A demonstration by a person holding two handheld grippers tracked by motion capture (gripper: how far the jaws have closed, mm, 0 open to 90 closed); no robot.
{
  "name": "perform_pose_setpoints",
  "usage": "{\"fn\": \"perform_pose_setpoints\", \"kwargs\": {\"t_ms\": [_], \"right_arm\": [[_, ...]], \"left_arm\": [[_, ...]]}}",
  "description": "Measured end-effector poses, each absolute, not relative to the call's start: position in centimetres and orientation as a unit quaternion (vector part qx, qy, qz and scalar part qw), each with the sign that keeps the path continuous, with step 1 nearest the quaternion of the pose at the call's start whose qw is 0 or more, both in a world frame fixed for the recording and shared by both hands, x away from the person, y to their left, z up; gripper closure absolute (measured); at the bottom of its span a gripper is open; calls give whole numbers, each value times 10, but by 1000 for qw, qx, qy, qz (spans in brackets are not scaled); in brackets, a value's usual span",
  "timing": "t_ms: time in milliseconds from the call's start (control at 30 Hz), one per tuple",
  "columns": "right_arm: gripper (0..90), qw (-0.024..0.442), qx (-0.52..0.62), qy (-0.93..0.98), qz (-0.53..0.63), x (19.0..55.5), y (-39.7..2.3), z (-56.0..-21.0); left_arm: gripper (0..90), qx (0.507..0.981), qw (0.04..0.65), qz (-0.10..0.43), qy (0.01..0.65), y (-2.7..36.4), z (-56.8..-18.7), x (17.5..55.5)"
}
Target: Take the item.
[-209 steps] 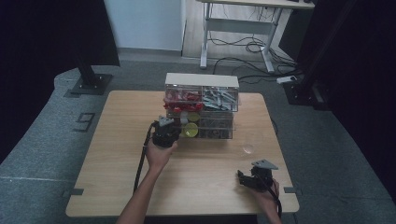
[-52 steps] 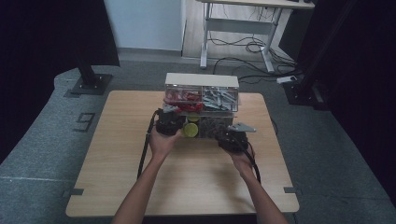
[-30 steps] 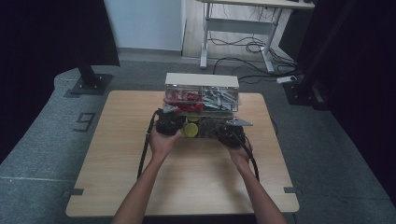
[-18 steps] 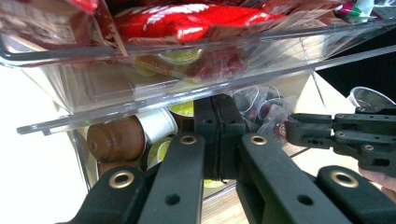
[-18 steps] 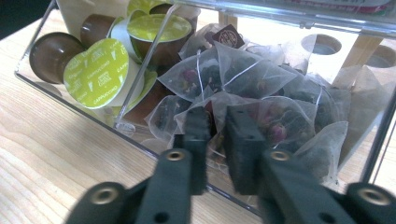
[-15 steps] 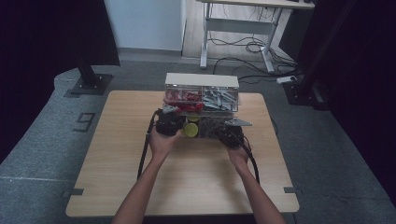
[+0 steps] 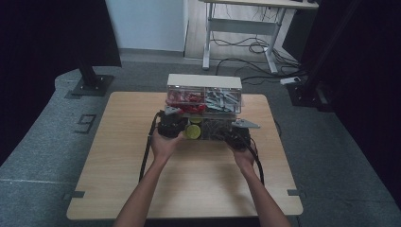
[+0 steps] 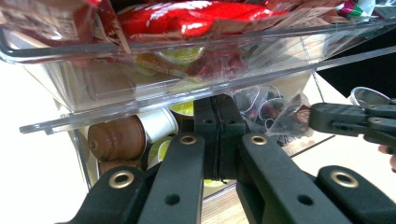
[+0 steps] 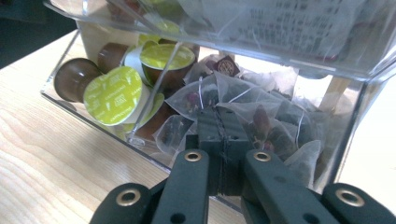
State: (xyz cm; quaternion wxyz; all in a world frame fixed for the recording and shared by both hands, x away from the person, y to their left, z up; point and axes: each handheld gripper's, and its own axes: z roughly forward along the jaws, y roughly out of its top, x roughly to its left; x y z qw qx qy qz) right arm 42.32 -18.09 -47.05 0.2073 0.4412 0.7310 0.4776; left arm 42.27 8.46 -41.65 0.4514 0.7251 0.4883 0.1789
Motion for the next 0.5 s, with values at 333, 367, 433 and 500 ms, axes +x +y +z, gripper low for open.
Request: {"fn": "perform_pose_setpoints", "kwargs": {"t_ms": [333, 367, 433, 500], "right_arm": [[892, 211, 432, 730, 486, 415, -186, -462], [892, 213, 431, 730, 486, 414, -187, -462], [892, 213, 430, 730, 487, 413, -188, -461], [892, 215, 430, 729, 487, 412, -188, -460]], "left_arm": [[895, 725, 451, 179, 489, 84, -416, 423], [895, 725, 451, 179, 489, 84, -416, 422], [895, 725, 451, 179, 488, 84, -416, 422], [895, 725, 451, 179, 489, 84, -416, 423]]}}
